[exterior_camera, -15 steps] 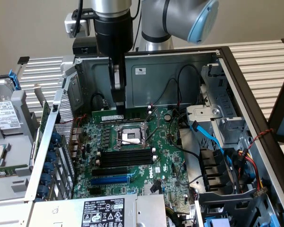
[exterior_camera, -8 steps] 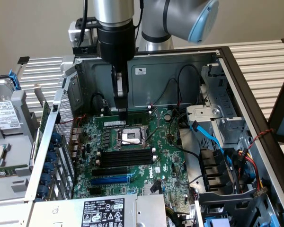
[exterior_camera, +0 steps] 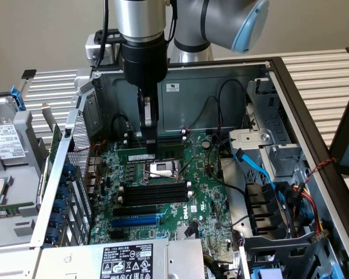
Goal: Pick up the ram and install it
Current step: 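Insert the ram into the slot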
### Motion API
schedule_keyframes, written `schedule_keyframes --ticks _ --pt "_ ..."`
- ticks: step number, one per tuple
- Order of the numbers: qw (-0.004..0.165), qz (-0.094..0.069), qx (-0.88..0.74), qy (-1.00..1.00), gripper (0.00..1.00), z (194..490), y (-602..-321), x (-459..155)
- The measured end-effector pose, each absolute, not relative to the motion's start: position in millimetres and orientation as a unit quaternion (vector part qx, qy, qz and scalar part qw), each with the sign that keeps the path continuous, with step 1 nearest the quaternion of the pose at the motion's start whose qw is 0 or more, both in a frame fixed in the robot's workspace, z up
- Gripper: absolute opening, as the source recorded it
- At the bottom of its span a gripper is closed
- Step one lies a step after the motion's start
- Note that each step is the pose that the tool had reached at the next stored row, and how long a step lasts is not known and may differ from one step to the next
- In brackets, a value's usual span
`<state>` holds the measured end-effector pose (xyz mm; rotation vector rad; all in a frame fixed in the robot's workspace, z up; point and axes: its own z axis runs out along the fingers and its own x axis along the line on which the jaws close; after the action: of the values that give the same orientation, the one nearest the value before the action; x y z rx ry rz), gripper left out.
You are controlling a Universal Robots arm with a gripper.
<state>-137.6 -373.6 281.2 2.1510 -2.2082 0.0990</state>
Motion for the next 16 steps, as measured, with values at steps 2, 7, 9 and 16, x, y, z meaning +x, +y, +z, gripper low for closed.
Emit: schedule_keyframes --ticks 2,7,9,16 --pt "0.029 0.032 0.691 -0.721 0.12 280 -374 -138" --pt "0.03 0.032 0.683 -0.729 0.12 279 -374 -138" --pt "0.03 0.032 0.683 -0.729 0.12 276 -375 -137" --pt "0.03 0.032 0.682 -0.73 0.12 264 -381 -137"
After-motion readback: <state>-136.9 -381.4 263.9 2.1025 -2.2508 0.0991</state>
